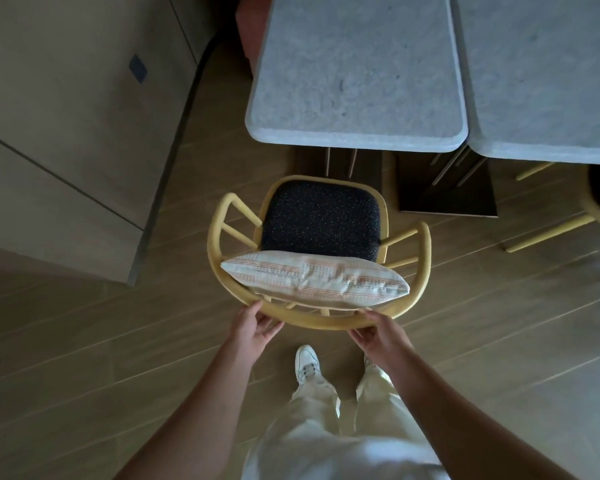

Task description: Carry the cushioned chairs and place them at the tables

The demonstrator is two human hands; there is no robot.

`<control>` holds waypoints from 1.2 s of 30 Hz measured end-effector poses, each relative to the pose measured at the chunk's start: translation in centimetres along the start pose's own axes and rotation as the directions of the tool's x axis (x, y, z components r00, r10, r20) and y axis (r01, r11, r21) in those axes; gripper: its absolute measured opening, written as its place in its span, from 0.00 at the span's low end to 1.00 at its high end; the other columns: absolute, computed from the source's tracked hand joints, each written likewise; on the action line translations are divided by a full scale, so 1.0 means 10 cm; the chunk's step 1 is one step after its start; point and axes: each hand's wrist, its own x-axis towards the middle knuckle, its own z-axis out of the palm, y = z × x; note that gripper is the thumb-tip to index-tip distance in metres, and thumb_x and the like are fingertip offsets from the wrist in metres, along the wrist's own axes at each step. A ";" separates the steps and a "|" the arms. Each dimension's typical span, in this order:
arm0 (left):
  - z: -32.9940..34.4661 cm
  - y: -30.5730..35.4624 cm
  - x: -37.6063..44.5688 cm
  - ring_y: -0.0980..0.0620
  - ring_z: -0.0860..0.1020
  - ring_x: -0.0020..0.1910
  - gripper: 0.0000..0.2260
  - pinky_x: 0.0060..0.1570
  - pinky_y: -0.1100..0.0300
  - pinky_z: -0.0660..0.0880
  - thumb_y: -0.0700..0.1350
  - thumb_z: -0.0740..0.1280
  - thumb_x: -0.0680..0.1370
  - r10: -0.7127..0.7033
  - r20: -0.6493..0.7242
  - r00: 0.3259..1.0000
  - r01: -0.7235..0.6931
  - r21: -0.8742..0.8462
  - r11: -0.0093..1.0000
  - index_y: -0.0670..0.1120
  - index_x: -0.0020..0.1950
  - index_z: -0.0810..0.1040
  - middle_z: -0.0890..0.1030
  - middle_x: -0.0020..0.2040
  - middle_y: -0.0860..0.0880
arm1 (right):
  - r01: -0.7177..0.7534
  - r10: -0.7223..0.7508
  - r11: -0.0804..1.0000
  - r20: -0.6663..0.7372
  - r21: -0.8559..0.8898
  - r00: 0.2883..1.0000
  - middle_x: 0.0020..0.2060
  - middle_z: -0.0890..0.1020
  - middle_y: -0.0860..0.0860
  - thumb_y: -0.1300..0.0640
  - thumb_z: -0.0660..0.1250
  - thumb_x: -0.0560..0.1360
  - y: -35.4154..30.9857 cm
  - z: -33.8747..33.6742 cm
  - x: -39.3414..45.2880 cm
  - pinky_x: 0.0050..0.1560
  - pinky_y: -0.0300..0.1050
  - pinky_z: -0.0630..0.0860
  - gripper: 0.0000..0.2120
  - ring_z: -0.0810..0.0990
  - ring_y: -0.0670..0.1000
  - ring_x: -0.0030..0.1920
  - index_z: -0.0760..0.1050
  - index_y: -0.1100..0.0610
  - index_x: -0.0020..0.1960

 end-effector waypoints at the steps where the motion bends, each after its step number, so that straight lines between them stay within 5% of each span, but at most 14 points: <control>1: 0.00 -0.03 -0.01 0.42 0.83 0.56 0.10 0.48 0.46 0.80 0.41 0.63 0.84 -0.007 0.000 1.000 0.007 0.007 1.000 0.41 0.64 0.76 0.83 0.57 0.39 | 0.014 -0.014 1.000 -0.032 0.003 0.999 0.55 0.82 0.62 0.67 0.64 0.79 -0.01 -0.02 0.00 0.46 0.52 0.80 0.17 0.82 0.57 0.50 0.70 0.65 0.68; 4: -0.01 -0.18 -0.05 0.41 0.83 0.54 0.11 0.45 0.47 0.81 0.43 0.65 0.83 -0.024 -0.016 1.000 0.025 0.063 0.998 0.40 0.63 0.76 0.83 0.57 0.38 | 0.041 -0.046 0.998 -0.097 -0.052 0.994 0.59 0.80 0.63 0.68 0.63 0.80 -0.06 -0.12 -0.05 0.44 0.52 0.79 0.18 0.82 0.57 0.50 0.69 0.65 0.69; 11: -0.11 -0.48 -0.14 0.40 0.83 0.49 0.15 0.41 0.48 0.81 0.46 0.67 0.82 -0.019 -0.067 0.998 0.031 0.172 0.985 0.37 0.64 0.74 0.82 0.56 0.36 | 0.025 -0.039 0.995 -0.162 -0.092 0.986 0.47 0.80 0.60 0.70 0.60 0.80 0.00 -0.42 -0.19 0.46 0.53 0.77 0.17 0.81 0.56 0.46 0.68 0.67 0.69; 20: -0.05 -0.52 -0.26 0.40 0.80 0.62 0.15 0.43 0.49 0.80 0.44 0.64 0.84 0.013 -0.080 0.997 0.002 0.184 0.983 0.40 0.69 0.74 0.80 0.64 0.38 | 0.032 -0.031 0.999 -0.114 0.008 0.993 0.48 0.80 0.63 0.71 0.60 0.78 0.02 -0.47 -0.34 0.56 0.56 0.77 0.07 0.81 0.59 0.50 0.74 0.65 0.54; 25: 0.04 -0.66 -0.43 0.43 0.80 0.60 0.17 0.41 0.49 0.81 0.49 0.66 0.83 0.071 -0.111 0.991 -0.043 0.232 0.972 0.43 0.68 0.74 0.79 0.63 0.40 | 0.019 -0.014 0.999 -0.099 0.042 0.995 0.54 0.80 0.65 0.67 0.59 0.81 -0.03 -0.65 -0.47 0.53 0.55 0.78 0.13 0.81 0.61 0.51 0.71 0.65 0.65; 28: 0.17 -0.75 -0.60 0.45 0.78 0.62 0.19 0.46 0.50 0.80 0.54 0.66 0.82 0.125 -0.110 0.986 -0.092 0.262 0.961 0.46 0.69 0.73 0.76 0.65 0.43 | 0.051 -0.052 0.999 -0.075 -0.014 0.996 0.53 0.80 0.64 0.63 0.62 0.82 -0.07 -0.74 -0.59 0.46 0.53 0.78 0.15 0.81 0.60 0.51 0.71 0.66 0.67; 36: 0.53 -1.21 -1.37 0.51 0.75 0.64 0.19 0.60 0.51 0.72 0.59 0.60 0.83 0.405 0.039 0.914 -0.393 0.343 0.853 0.51 0.70 0.73 0.76 0.64 0.50 | 0.296 -0.275 0.933 0.125 -0.204 0.953 0.67 0.77 0.60 0.49 0.59 0.84 -0.35 -1.01 -1.10 0.64 0.53 0.73 0.22 0.76 0.59 0.66 0.71 0.63 0.71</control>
